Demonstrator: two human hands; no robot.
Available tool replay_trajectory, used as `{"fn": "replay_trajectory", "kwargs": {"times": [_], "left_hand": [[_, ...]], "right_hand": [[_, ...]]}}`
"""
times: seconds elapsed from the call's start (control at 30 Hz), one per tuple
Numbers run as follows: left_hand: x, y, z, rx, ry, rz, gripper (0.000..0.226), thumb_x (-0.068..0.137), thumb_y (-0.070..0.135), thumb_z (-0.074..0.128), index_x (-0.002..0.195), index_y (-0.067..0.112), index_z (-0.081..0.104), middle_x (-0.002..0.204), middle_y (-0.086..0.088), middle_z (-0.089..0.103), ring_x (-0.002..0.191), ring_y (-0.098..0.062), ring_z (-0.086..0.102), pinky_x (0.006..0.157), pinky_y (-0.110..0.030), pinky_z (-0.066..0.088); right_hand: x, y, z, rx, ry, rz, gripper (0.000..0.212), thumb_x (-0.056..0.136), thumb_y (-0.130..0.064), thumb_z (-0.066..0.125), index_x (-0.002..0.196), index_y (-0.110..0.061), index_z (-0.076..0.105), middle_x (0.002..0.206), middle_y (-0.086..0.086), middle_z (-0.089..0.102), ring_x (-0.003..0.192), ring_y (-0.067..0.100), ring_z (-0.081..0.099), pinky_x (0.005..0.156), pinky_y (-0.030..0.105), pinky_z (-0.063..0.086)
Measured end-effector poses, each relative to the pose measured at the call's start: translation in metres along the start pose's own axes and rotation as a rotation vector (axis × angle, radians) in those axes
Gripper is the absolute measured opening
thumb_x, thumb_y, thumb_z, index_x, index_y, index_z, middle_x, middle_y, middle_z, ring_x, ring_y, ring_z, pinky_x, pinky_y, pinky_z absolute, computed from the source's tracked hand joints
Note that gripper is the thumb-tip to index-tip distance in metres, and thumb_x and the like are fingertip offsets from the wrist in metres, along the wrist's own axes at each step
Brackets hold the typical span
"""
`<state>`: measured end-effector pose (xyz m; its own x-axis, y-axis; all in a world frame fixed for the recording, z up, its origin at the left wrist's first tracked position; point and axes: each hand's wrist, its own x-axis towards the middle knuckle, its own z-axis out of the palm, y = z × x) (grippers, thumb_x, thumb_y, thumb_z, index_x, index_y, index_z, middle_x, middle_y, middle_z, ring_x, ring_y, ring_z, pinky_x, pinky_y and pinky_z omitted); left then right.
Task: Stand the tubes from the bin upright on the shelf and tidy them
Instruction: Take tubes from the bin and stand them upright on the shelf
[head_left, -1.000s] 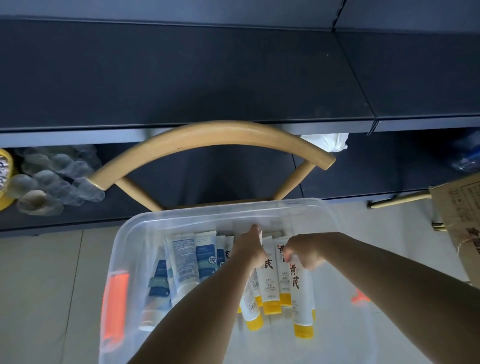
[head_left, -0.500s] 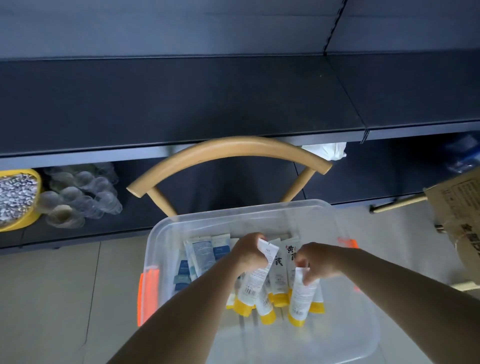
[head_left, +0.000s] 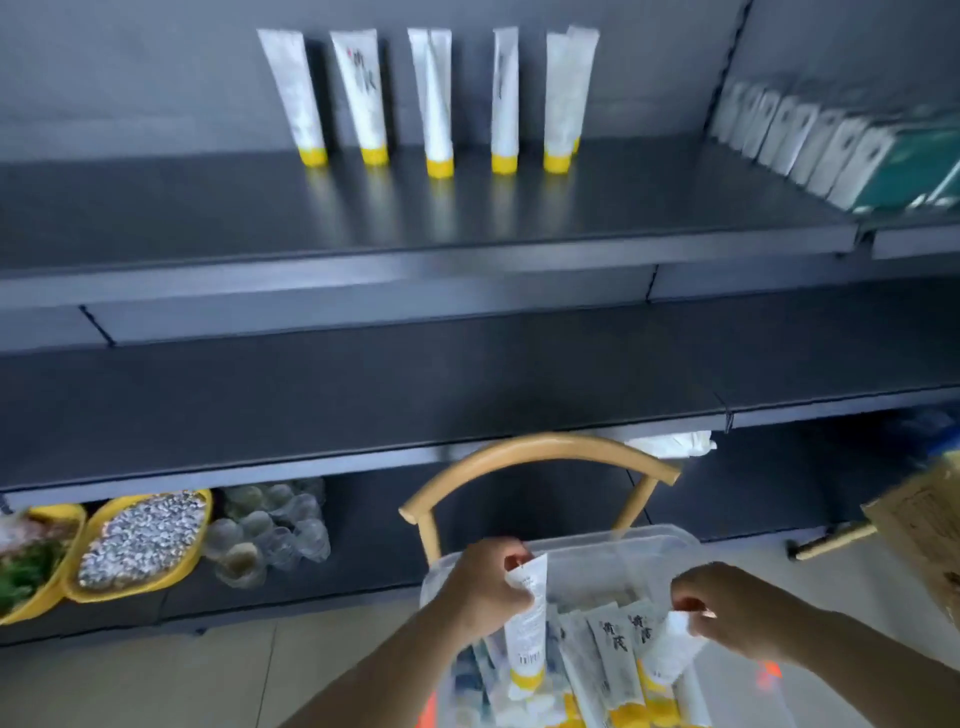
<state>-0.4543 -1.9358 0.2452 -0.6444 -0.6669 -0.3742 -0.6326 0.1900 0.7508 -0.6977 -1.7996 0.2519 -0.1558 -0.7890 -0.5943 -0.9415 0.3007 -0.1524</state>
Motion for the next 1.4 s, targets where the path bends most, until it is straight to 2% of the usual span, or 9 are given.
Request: {"fn": "replay_trajectory", "kwargs": {"times": [0.1, 0.23, 0.5, 0.6, 0.73, 0.9, 1.03, 1.2, 1.4], "left_hand": [[-0.034, 0.033, -0.076, 0.065, 0.093, 0.069, 0.021, 0.075, 0.007, 0.061, 0.089, 0.023, 0.061, 0.069, 0.016, 0.050, 0.064, 0.002, 0.046, 0.056, -0.008, 0.034], [-0.080, 0.081, -0.178, 0.139, 0.225, 0.132, 0.020, 0.074, 0.009, 0.065, 0.093, 0.017, 0.066, 0.077, 0.009, 0.058, 0.073, -0.008, 0.053, 0.058, -0.013, 0.037], [-0.100, 0.155, -0.327, 0.130, 0.427, 0.198, 0.016, 0.077, 0.007, 0.069, 0.090, 0.014, 0.066, 0.081, 0.005, 0.062, 0.073, -0.010, 0.057, 0.053, -0.014, 0.041], [-0.083, 0.176, -0.366, 0.114, 0.478, 0.200, 0.015, 0.077, 0.004, 0.070, 0.083, 0.017, 0.064, 0.079, 0.005, 0.062, 0.076, -0.013, 0.058, 0.061, -0.019, 0.045], [-0.050, 0.193, -0.412, 0.131, 0.599, 0.206, 0.021, 0.077, 0.004, 0.071, 0.096, 0.010, 0.067, 0.092, -0.001, 0.061, 0.081, -0.016, 0.055, 0.060, -0.018, 0.042], [0.003, 0.189, -0.458, 0.184, 0.704, 0.168, 0.031, 0.080, 0.008, 0.066, 0.111, 0.014, 0.063, 0.115, -0.005, 0.060, 0.095, -0.020, 0.055, 0.071, -0.022, 0.041], [0.045, 0.175, -0.483, 0.176, 0.729, 0.141, 0.034, 0.083, 0.007, 0.064, 0.115, 0.017, 0.060, 0.118, -0.006, 0.058, 0.090, -0.020, 0.054, 0.059, -0.020, 0.042], [0.098, 0.153, -0.510, 0.162, 0.707, 0.138, 0.035, 0.084, 0.005, 0.061, 0.117, 0.016, 0.060, 0.118, -0.006, 0.058, 0.090, -0.020, 0.054, 0.060, -0.022, 0.043], [0.161, 0.129, -0.533, 0.207, 0.646, 0.145, 0.040, 0.084, 0.005, 0.062, 0.123, 0.015, 0.059, 0.129, -0.005, 0.054, 0.102, -0.022, 0.056, 0.072, -0.021, 0.043]], "right_hand": [[-0.030, -0.031, -0.069, -0.056, 0.122, 0.012, 0.023, 0.091, -0.023, 0.047, 0.069, -0.031, 0.042, 0.077, -0.012, 0.044, 0.067, -0.001, 0.043, 0.061, 0.016, 0.033], [-0.070, -0.080, -0.178, -0.103, 0.287, 0.006, 0.013, 0.090, -0.019, 0.049, 0.080, -0.025, 0.056, 0.073, -0.014, 0.047, 0.075, 0.004, 0.051, 0.063, 0.017, 0.038], [-0.101, -0.167, -0.332, -0.081, 0.456, -0.090, 0.042, 0.086, -0.004, 0.051, 0.053, -0.031, 0.046, 0.066, -0.014, 0.049, 0.066, -0.001, 0.048, 0.059, 0.012, 0.035], [-0.091, -0.187, -0.391, -0.037, 0.553, -0.167, 0.034, 0.086, -0.005, 0.054, 0.061, -0.029, 0.055, 0.073, -0.016, 0.053, 0.073, 0.001, 0.053, 0.059, 0.012, 0.035], [-0.057, -0.217, -0.458, -0.010, 0.703, -0.276, 0.014, 0.087, -0.006, 0.058, 0.092, -0.010, 0.071, 0.084, -0.011, 0.057, 0.084, 0.008, 0.053, 0.060, 0.010, 0.035], [0.007, -0.262, -0.509, 0.050, 0.830, -0.311, 0.018, 0.086, -0.003, 0.058, 0.097, -0.008, 0.072, 0.101, 0.003, 0.068, 0.090, 0.014, 0.058, 0.073, 0.019, 0.041], [0.062, -0.289, -0.529, 0.074, 0.889, -0.279, 0.020, 0.086, -0.001, 0.058, 0.096, -0.010, 0.073, 0.104, 0.006, 0.068, 0.098, 0.023, 0.062, 0.077, 0.022, 0.043], [0.128, -0.308, -0.541, 0.087, 0.868, -0.243, 0.022, 0.088, -0.002, 0.056, 0.100, -0.011, 0.072, 0.109, 0.005, 0.067, 0.099, 0.023, 0.062, 0.076, 0.023, 0.042], [0.199, -0.313, -0.547, 0.066, 0.814, -0.194, 0.027, 0.089, -0.001, 0.052, 0.106, -0.011, 0.070, 0.116, 0.007, 0.066, 0.108, 0.024, 0.060, 0.091, 0.028, 0.047]]}}
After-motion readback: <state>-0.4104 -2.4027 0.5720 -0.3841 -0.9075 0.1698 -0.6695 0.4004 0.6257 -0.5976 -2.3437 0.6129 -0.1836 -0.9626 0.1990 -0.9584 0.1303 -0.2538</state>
